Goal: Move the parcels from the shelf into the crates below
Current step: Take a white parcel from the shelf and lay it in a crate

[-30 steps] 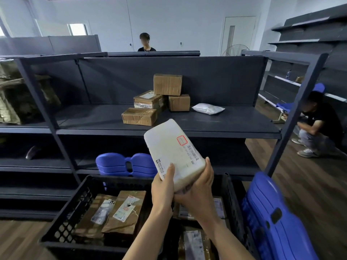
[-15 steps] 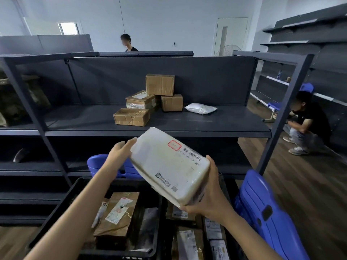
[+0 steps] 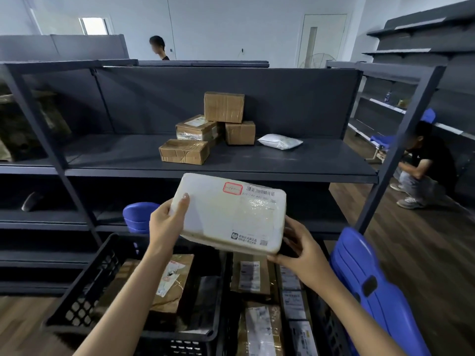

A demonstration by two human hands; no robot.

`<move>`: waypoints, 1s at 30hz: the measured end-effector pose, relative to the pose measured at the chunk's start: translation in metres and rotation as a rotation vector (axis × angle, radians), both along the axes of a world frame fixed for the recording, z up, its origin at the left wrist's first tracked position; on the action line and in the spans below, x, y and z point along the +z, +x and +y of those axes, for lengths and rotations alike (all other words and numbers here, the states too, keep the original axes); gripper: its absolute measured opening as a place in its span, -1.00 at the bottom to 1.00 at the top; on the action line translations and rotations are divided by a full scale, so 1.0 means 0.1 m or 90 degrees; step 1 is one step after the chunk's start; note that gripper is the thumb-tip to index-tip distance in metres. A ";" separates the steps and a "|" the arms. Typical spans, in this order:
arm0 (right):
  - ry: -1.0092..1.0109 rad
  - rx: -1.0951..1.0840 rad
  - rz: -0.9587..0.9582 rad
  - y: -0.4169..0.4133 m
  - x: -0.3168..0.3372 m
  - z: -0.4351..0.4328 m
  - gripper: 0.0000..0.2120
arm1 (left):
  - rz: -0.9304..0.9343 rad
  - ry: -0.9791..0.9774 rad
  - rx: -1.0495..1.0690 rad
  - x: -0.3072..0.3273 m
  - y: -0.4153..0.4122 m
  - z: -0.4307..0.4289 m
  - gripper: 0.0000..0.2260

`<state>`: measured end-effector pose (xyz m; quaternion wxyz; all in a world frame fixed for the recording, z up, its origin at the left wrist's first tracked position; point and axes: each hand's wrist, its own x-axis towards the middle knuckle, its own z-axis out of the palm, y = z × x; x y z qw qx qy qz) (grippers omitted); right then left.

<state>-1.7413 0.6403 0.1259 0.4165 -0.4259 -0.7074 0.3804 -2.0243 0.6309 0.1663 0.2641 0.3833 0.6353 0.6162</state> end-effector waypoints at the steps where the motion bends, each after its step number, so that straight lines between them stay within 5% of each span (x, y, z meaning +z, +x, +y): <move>1: -0.011 0.007 0.005 -0.02 0.00 0.01 -0.19 | -0.013 0.014 0.013 -0.03 0.05 -0.05 -0.58; 8: -0.123 0.145 0.075 -0.11 0.06 0.02 -0.15 | -0.093 0.067 0.087 -0.26 0.22 -0.25 -0.81; 11: -0.182 0.109 0.197 -0.26 0.13 0.01 -0.49 | -0.116 0.071 0.116 -0.34 0.24 -0.33 -0.86; 14: -0.186 0.019 0.213 -0.41 0.11 0.02 -0.75 | -0.144 0.068 0.140 -0.41 0.27 -0.41 -0.65; 21: -0.201 -0.022 0.157 -0.51 -0.03 0.06 -0.56 | -0.158 0.058 0.140 -0.59 0.31 -0.58 -0.60; 30: -0.211 0.004 0.155 -0.59 -0.09 0.05 -0.59 | -0.157 0.054 0.156 -0.69 0.30 -0.69 -0.69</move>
